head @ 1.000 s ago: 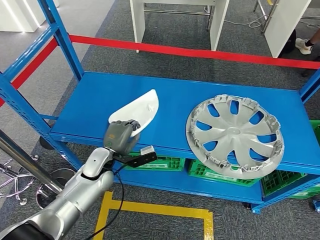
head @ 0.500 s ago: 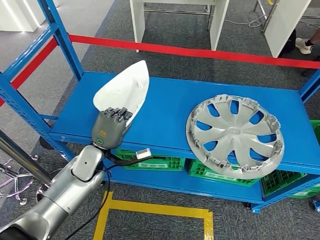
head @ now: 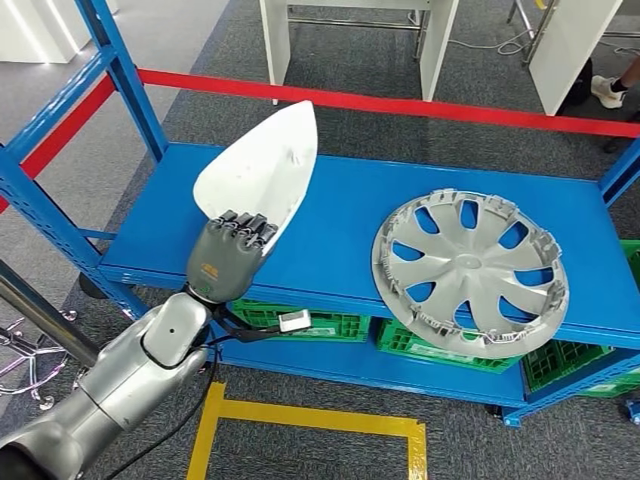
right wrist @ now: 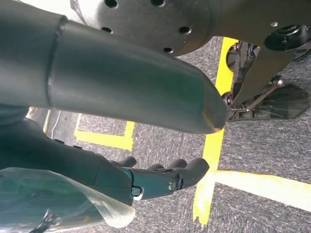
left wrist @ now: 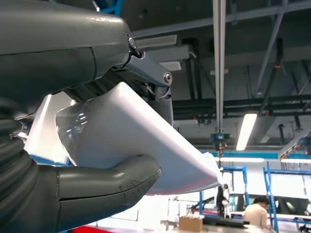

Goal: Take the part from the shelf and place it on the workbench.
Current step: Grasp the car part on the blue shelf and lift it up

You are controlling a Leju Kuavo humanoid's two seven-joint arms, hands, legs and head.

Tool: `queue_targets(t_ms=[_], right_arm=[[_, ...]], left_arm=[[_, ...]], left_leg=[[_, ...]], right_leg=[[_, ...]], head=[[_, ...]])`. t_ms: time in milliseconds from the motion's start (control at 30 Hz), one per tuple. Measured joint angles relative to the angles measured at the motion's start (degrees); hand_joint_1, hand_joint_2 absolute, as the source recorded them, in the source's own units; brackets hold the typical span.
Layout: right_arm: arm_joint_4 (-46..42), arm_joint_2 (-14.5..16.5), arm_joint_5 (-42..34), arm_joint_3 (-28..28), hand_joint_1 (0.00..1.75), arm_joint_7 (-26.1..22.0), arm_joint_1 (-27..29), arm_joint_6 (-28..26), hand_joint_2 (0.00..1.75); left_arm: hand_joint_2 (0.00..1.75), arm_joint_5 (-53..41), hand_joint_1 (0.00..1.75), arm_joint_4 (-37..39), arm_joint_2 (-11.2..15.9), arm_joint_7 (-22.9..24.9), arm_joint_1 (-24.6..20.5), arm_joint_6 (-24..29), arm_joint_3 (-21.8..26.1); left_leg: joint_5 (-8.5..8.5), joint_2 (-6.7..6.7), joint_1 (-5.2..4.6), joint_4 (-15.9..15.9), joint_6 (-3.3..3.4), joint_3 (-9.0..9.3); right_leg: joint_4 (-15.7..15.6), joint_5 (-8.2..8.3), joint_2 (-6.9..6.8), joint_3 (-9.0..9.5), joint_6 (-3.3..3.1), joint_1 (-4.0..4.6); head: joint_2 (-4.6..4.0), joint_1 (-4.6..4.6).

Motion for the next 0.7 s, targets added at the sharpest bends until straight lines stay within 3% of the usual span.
queue_targets(t_ms=[467,567,700], right_arm=[[0.00,0.00,0.14,-0.01,0.00,-0.21,0.00,0.09,0.00],[0.00,0.00,0.12,-0.08,0.00,-0.22,-0.01,0.01,0.00],[0.00,0.01,0.04,-0.34,0.00,-0.29,0.01,-0.08,0.00]], left_arm=[[1.75,0.00,1.75,-2.41,1.68,3.29,-2.07,0.00,-4.69],[1.75,0.19,1.75,-2.68,1.49,1.20,-1.54,0.00,-4.18],[1.75,1.66,1.75,-2.28,-0.65,-5.62,0.55,0.00,0.02]], left_leg=[[0.00,0.00,0.00,0.00,0.00,0.00],[0.00,0.00,0.00,0.00,0.00,0.00],[0.00,0.00,0.00,0.00,0.00,-0.02]], right_leg=[[0.00,0.00,0.00,0.00,0.00,0.00],[0.00,0.00,0.01,0.00,0.00,0.00],[-0.01,0.00,0.01,-0.02,0.00,-0.01]], head=[[0.00,-0.01],[0.00,0.00],[0.00,0.01]])
